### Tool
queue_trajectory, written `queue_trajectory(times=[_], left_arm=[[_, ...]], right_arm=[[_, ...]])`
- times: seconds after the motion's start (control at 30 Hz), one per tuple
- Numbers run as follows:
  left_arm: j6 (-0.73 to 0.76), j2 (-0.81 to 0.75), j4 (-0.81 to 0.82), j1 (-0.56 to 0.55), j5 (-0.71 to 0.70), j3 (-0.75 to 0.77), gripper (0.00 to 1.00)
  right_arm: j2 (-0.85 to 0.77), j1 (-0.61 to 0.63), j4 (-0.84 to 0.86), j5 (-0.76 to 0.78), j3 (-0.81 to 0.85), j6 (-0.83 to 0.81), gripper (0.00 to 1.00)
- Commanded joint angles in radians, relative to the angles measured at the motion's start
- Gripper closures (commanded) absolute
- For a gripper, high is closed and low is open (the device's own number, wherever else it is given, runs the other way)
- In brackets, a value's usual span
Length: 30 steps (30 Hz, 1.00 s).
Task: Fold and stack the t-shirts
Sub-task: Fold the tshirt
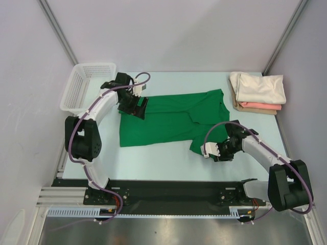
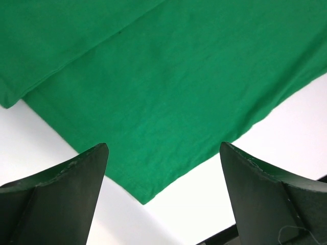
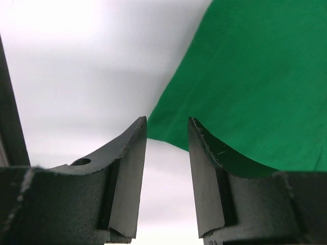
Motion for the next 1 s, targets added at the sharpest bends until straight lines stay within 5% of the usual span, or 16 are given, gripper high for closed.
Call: queue_trajectory(times=[0.0,0.2,0.6,0.73,0.97], left_arm=[[0.045,-0.015,0.0,-0.007,-0.049,0.022,0.05],[0.09,-0.031,-0.002,-0.007,-0.121,-0.012,0.08],[0.16,-0.088,0.017,0.001,-0.172,-0.139,0.11],[0.266,-0.136,0.041,0.015,-0.166,-0.26,0.2],[0.584,-0.335,0.153,0.018,-0.201,-0.59,0.33]], right_arm=[[0.013,-0.015,-0.056,0.023,0.012,-0.077,0.58],[0.011,-0.056,-0.137,0.02,0.031,-0.153,0.58],[0.128,-0.056,-0.017,0.05,0.016,-0.148,0.6],[0.131,-0.061,-0.04,0.055,0.045,-0.125,0.94],[0.114,-0.062,-0.056,0.051,0.069,-0.081,1.0]])
